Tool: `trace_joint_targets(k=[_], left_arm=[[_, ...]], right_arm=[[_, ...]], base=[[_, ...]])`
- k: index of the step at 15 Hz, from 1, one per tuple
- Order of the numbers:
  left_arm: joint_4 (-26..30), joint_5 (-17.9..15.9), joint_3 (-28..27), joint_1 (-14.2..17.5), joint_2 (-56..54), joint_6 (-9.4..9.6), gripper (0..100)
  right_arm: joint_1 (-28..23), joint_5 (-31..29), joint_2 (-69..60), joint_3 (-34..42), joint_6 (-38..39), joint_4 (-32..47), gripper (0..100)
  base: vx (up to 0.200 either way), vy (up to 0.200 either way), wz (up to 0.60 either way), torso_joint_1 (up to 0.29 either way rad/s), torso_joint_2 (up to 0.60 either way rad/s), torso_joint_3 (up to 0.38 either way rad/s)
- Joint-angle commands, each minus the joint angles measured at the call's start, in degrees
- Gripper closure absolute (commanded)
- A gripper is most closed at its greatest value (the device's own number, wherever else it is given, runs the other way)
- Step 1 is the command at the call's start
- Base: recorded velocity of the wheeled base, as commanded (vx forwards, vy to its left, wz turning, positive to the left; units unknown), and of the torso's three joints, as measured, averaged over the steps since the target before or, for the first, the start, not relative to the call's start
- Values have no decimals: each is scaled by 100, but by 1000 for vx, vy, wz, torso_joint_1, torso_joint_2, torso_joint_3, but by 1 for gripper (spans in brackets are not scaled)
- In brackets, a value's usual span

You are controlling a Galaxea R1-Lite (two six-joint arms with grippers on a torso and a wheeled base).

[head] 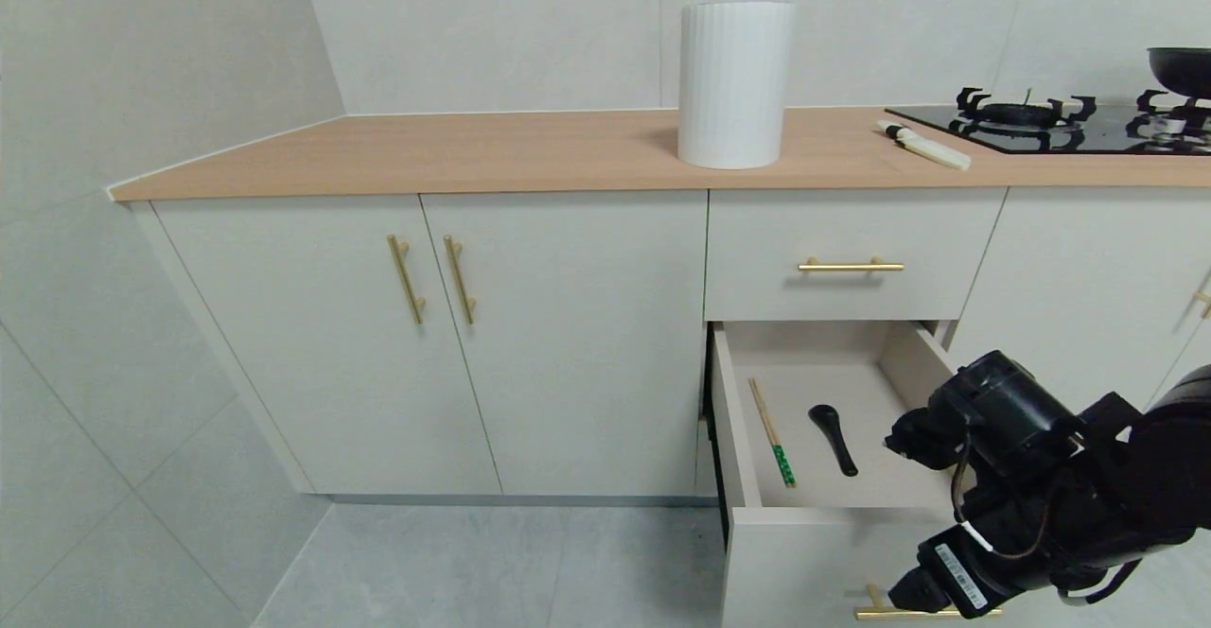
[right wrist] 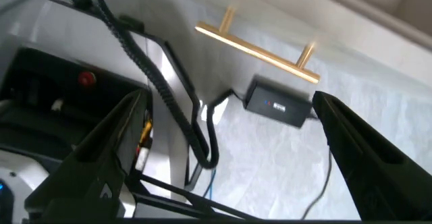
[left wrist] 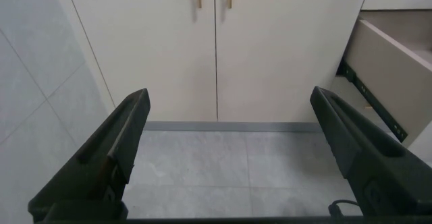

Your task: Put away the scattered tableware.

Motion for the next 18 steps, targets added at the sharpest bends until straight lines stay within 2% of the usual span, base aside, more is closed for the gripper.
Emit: trace_joint_targets(k=[1,5,18], left_arm=[[0,1,5,0,1,0,0],[0,1,5,0,1,0,0],[0,1,5,0,1,0,0]], right_arm=[[-77,-13,440,-86,44,4,0],[-191,-31,642,-315,413,13,0],[-684,-101,923,-728,615,197,0]], base=[[0,0,0,0,0,0],[0,0,0,0,0,0],[0,0,0,0,0,0]])
